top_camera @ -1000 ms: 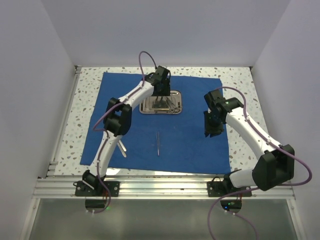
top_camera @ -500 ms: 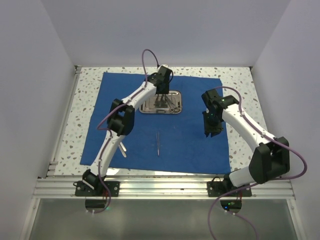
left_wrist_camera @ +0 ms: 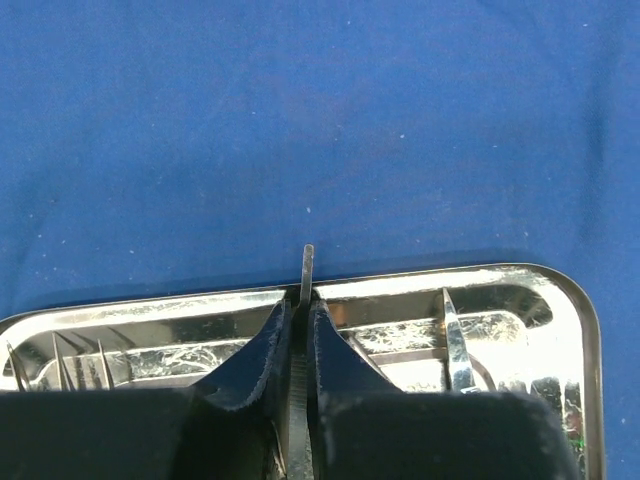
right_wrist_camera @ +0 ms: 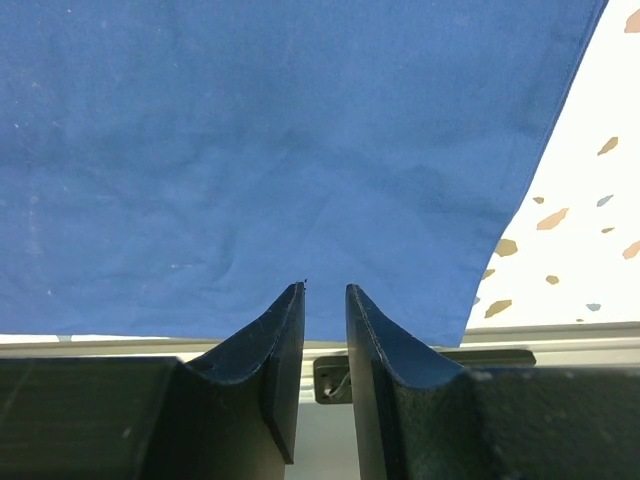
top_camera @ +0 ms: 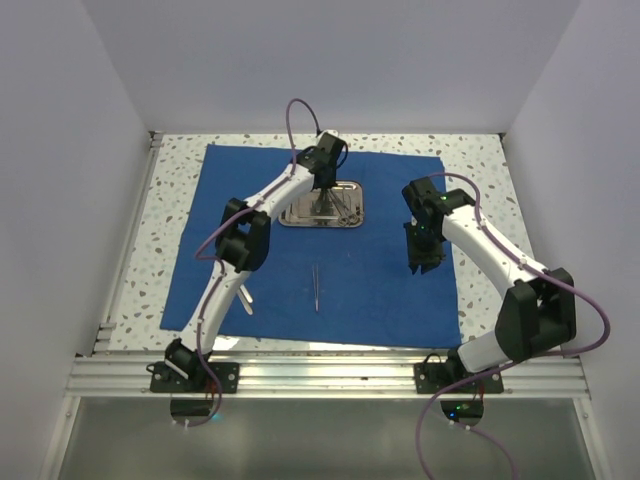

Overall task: Open and lay out the surgical kit
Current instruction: Pick up the medical item from the container, then place the medical item in the surgical kit.

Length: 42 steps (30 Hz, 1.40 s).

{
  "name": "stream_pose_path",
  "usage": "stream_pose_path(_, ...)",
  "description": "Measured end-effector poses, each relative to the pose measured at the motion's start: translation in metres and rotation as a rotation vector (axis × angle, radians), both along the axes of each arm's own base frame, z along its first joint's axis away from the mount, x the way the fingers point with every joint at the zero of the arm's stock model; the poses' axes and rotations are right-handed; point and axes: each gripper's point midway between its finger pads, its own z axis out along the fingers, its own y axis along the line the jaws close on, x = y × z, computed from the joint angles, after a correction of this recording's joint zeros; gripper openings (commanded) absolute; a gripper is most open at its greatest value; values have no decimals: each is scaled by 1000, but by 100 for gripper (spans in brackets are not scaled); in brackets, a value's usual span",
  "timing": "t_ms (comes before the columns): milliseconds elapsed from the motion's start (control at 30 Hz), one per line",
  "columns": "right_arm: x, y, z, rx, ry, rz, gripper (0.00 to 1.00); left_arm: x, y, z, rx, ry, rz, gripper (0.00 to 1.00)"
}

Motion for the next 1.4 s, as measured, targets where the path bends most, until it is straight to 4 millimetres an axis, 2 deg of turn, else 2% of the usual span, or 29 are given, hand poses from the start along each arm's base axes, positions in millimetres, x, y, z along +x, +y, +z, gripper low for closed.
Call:
stream_pose_path(367, 1, 6, 0, 29, 0, 11, 24, 0, -5, 5, -34, 5, -25, 0)
stream_pose_path(533, 2, 9, 0, 49, 0, 15, 22, 1, -1, 21, -43, -6, -20, 0)
stream_pose_path(633, 2, 10, 0, 52, -1, 15, 20, 4, 1, 45, -62, -39, -16, 0)
stream_pose_path(867, 2, 13, 0, 71, 1, 18, 19, 1, 6, 126, -118, -145, -12, 0)
stream_pose_path(933, 2, 14, 0, 75, 1, 19, 19, -5, 12, 147, -122, -165, -3, 0)
stream_pose_path(1000, 3, 15, 0, 79, -1, 19, 19, -20, 23, 160, -107, -161, 12, 0)
stream_pose_path(1100, 5, 16, 0, 83, -8, 20, 18, -53, 51, 159, -58, -113, 55, 0)
stream_pose_path(1267, 8, 21, 0, 110, -17, 24, 16, -128, 106, 125, 35, 10, 151, 0)
stream_pose_path(1400, 11, 25, -3, 122, -15, 26, 15, -192, 143, 88, 94, 129, 196, 0)
